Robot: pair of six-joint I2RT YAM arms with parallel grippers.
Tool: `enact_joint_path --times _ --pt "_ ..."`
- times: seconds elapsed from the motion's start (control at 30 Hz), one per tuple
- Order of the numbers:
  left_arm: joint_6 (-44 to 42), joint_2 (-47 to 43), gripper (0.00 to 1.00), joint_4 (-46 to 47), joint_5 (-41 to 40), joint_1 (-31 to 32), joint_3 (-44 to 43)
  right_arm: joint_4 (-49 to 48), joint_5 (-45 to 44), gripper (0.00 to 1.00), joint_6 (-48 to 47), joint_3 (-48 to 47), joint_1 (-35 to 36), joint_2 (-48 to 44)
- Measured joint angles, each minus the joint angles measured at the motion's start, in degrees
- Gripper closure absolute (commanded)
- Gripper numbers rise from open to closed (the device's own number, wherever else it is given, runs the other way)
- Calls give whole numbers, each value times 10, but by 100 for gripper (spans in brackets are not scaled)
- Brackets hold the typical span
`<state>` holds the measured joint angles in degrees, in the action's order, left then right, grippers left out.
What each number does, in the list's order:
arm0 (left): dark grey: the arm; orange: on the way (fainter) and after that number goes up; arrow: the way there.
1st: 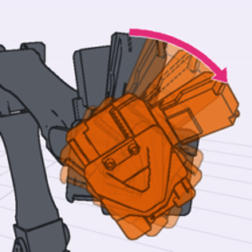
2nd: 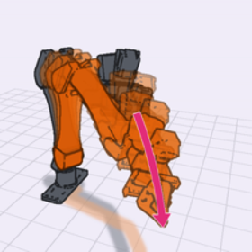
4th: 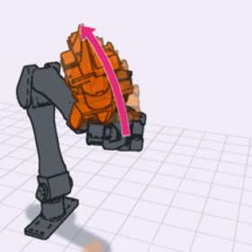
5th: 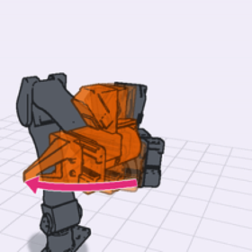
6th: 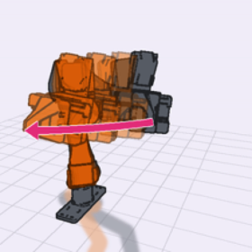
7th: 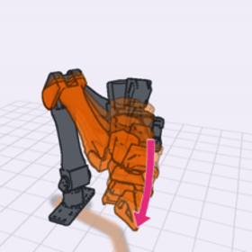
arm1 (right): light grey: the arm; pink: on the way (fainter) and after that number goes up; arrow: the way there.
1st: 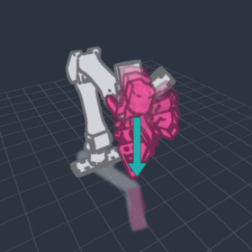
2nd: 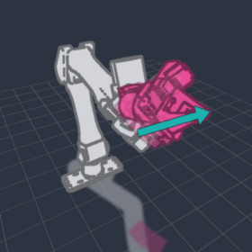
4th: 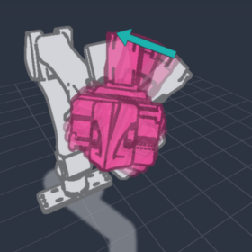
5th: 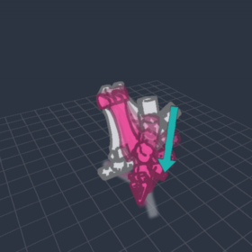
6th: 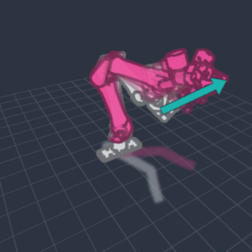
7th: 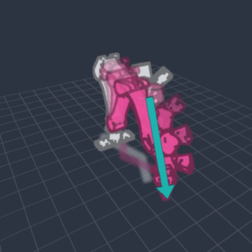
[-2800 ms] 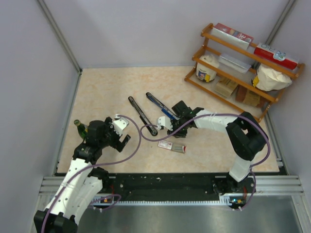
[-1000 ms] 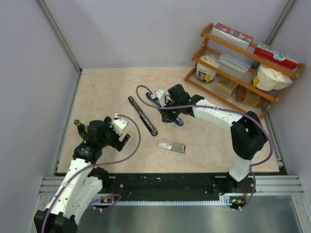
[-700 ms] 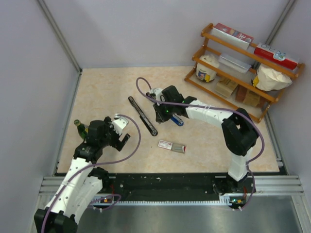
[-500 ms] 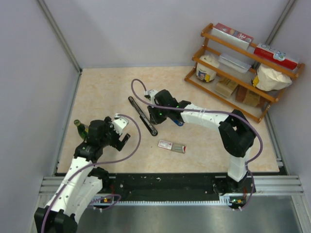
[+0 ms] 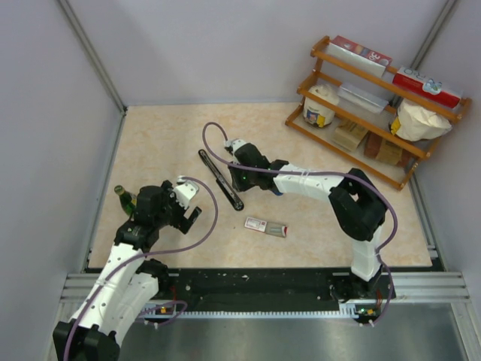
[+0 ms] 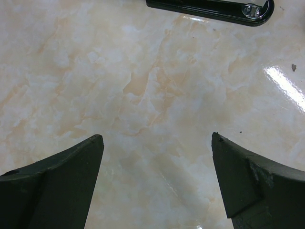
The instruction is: Load the staples into the stapler
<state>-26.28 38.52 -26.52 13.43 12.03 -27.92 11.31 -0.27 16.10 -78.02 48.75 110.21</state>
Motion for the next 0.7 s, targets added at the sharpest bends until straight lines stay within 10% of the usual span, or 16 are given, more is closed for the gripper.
enact_joint_path --times 0.7 --pt "0 5 1 0 0 0 1 -20 -9 82 -4 0 32 0"
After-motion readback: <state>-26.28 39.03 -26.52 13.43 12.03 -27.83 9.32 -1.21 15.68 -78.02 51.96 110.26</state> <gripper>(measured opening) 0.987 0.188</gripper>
